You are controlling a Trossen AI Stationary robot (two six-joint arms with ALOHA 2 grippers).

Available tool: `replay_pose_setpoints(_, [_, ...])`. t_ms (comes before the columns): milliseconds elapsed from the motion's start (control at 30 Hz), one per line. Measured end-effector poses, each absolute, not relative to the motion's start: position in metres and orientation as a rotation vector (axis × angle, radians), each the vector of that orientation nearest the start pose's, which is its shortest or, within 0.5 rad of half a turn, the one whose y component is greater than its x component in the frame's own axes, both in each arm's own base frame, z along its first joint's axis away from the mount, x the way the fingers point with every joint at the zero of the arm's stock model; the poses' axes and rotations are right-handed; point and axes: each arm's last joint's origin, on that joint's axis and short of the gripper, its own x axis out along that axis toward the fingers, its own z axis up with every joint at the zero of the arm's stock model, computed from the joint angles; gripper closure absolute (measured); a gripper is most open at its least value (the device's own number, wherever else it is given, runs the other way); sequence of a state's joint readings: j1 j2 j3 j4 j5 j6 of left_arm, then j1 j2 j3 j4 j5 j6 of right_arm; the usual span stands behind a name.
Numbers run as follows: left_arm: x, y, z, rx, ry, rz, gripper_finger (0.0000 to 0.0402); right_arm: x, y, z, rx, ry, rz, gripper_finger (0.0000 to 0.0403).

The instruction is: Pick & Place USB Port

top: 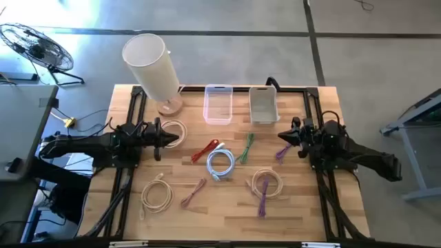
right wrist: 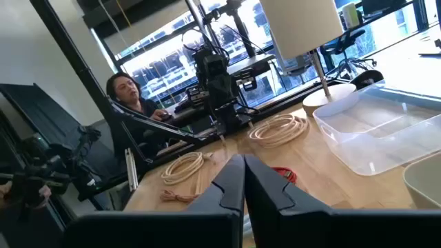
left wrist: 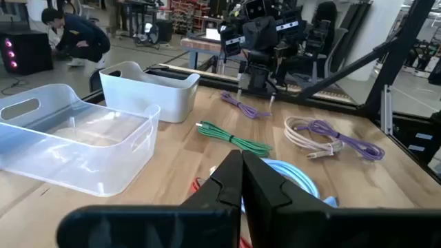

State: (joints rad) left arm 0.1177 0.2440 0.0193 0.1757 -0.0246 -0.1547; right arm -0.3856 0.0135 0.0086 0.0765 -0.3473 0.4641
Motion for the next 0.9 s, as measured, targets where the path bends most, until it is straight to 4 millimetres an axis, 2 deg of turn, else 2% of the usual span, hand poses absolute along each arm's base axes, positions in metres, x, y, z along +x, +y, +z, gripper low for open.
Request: replay_pose_setpoints(900, [0.1117,0.0145,0.1665,-0.156,0.036,0.164,0.0401,0.0927,-0.027,0.1728,0.445,-0.077,-0.022,0.04])
